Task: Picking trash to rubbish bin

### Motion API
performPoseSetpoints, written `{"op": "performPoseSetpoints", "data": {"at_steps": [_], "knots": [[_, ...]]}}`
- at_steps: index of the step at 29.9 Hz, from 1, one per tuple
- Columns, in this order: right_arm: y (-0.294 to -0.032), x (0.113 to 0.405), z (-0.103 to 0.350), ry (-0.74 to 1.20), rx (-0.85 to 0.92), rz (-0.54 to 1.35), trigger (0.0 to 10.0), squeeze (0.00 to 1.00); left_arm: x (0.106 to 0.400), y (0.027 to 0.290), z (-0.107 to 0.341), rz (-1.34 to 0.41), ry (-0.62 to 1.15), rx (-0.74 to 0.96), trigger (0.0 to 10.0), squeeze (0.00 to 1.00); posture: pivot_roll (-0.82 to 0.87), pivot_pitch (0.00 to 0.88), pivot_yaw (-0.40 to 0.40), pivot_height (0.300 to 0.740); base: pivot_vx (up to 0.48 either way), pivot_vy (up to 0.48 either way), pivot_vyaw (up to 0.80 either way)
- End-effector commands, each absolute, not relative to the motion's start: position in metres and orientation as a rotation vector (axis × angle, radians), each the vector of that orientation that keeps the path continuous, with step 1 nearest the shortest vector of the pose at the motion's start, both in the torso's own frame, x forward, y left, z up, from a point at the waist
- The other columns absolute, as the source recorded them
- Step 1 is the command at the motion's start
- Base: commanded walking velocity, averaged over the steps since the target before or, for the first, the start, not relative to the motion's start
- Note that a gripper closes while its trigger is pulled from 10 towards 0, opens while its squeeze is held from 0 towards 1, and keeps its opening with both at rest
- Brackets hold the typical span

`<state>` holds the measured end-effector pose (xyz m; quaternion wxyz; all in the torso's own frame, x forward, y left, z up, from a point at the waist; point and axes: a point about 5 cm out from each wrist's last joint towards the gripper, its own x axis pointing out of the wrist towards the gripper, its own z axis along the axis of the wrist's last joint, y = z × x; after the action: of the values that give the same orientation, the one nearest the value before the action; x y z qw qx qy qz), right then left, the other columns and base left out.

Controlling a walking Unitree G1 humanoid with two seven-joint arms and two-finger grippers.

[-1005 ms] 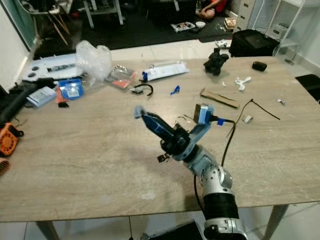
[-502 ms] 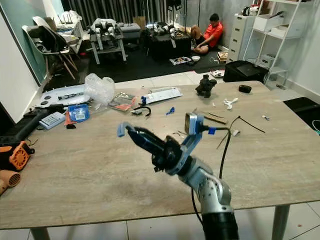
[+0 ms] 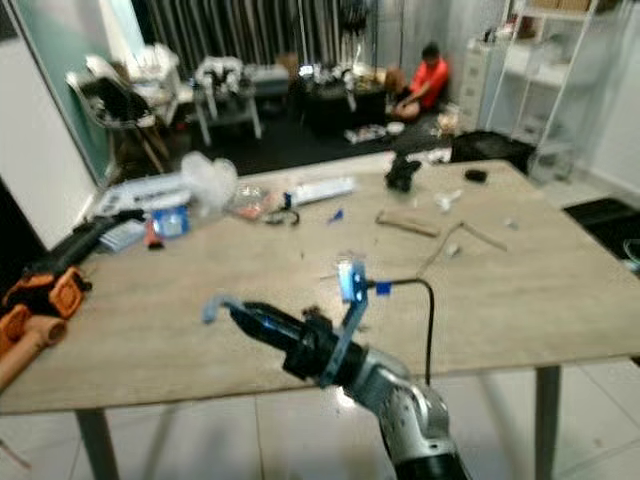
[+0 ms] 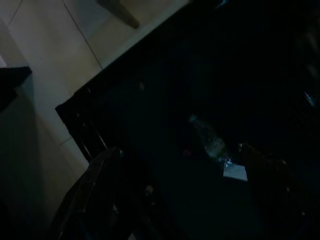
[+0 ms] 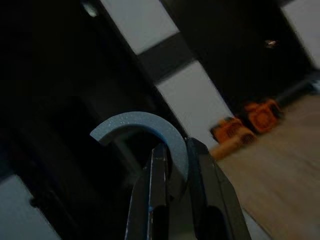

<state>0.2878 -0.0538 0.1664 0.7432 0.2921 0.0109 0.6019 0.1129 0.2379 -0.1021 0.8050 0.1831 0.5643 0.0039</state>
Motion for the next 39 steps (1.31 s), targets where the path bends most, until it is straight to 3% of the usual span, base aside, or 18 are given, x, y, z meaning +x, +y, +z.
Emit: {"op": "performPoseSetpoints", "data": {"at_steps": [1,10,13,20,39], "knots": [[-0.041,0.286,0.15,0.122,0.57,1.293,10.0,0.0,0.109,0.24,-0.103,0.006,1.221,0.407,10.0,0.0,-0.08,0.061,0.057,0.74,-0.33,0.0,0.0],[-0.045,0.292,0.107,0.299,0.399,1.121,10.0,0.0,0.108,0.237,-0.104,-0.007,1.221,0.405,10.0,0.0,-0.08,0.066,0.053,0.74,-0.313,0.0,0.0],[-0.055,0.303,0.095,0.326,0.356,0.955,10.0,0.0,0.107,0.236,-0.104,-0.014,1.225,0.406,10.0,0.0,-0.09,0.069,0.053,0.74,0.0,0.0,-0.78],[-0.082,0.333,0.107,0.204,0.441,0.643,10.0,0.0,0.108,0.234,-0.105,-0.039,1.223,0.412,10.0,0.0,-0.1,0.074,0.06,0.74,0.0,0.0,-0.77],[-0.139,0.369,0.153,-0.036,0.43,0.286,10.0,0.0,0.111,0.23,-0.105,-0.07,1.218,0.409,10.0,0.0,-0.1,0.071,0.06,0.74,0.0,0.0,-0.77]]}}
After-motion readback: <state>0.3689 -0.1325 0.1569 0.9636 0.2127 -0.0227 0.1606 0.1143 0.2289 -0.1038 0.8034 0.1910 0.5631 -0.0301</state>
